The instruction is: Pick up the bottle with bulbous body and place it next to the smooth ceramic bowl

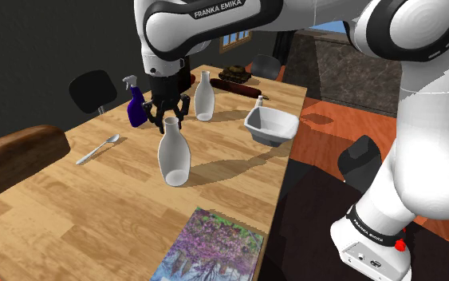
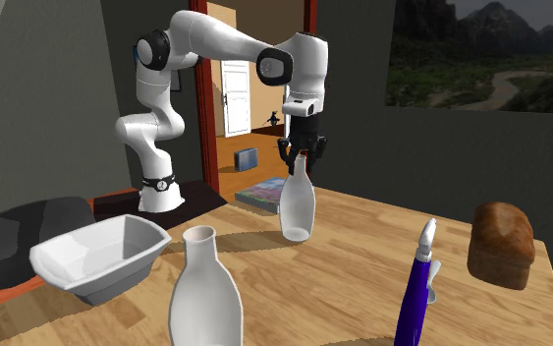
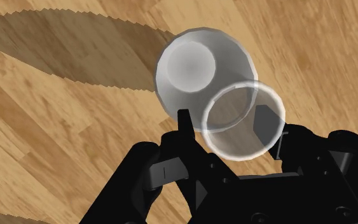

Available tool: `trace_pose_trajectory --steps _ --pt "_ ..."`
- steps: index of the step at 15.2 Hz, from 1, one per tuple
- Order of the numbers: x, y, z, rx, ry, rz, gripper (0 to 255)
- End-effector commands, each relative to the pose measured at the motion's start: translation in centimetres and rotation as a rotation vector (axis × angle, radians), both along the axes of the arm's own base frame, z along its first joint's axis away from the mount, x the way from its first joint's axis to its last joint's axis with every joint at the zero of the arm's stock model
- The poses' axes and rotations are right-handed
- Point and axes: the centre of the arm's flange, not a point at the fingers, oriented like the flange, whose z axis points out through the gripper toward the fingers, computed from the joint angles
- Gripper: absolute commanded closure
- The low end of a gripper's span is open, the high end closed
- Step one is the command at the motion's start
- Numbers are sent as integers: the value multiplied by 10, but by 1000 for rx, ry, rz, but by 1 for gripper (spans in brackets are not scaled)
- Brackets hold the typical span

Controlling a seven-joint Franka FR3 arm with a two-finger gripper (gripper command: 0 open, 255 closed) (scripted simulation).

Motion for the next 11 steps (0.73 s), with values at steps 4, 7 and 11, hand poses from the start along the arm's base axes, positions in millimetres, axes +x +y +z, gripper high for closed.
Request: trace_pose_trajectory --steps 4,7,11 --pt "0 0 21 0 0 0 255" --pt "0 0 37 0 0 0 255" --pt "0 0 58 0 0 0 255"
